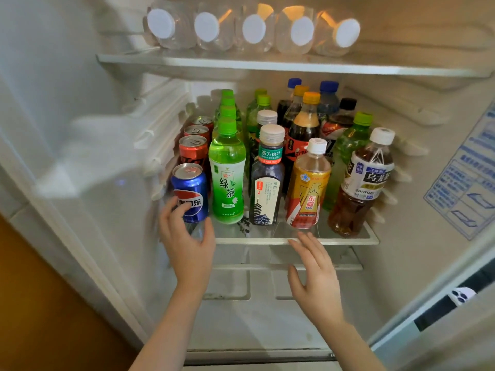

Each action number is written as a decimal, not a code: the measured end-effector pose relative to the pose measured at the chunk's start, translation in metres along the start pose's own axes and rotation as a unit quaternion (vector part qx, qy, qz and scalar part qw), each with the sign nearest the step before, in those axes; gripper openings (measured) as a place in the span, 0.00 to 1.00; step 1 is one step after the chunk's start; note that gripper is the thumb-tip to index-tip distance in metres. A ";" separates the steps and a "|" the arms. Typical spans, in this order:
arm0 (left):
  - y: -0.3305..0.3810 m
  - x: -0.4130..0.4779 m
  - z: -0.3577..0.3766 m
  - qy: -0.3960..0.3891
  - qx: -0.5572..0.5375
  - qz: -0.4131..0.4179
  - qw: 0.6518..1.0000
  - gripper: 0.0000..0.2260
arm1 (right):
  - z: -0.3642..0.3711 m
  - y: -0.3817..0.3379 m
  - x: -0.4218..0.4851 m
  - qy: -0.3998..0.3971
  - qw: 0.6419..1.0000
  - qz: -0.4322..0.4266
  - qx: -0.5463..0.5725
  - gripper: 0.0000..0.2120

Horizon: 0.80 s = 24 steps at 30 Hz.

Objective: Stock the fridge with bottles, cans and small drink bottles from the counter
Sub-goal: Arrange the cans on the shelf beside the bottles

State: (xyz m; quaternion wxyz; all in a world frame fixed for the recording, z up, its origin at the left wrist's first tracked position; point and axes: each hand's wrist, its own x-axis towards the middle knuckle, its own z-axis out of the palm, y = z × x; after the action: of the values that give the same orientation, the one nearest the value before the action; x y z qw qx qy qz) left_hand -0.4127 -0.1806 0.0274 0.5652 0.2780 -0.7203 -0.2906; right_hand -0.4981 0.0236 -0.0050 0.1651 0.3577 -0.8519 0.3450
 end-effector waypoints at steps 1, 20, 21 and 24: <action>0.002 -0.001 0.000 -0.008 0.000 0.008 1.000 0.21 | -0.003 -0.002 -0.002 0.012 1.000 0.014 0.014 0.23; 0.028 -0.054 -0.031 -0.244 -0.075 0.064 0.965 0.03 | -0.087 -0.010 -0.061 0.111 0.987 0.098 0.059 0.14; 0.032 -0.056 -0.038 -0.246 -0.077 0.072 0.963 0.04 | -0.091 -0.012 -0.062 0.116 0.987 0.090 0.062 0.14; 0.040 -0.064 -0.056 -0.257 -0.064 0.063 0.962 0.04 | -0.109 -0.021 -0.072 0.153 0.986 0.042 0.059 0.10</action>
State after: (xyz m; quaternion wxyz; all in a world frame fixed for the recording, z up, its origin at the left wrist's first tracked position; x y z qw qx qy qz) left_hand -0.3481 -0.1127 0.0256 0.3950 0.1107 -0.8373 -0.3616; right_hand -0.4295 0.1257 0.0442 0.2578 0.2731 -0.8092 0.4518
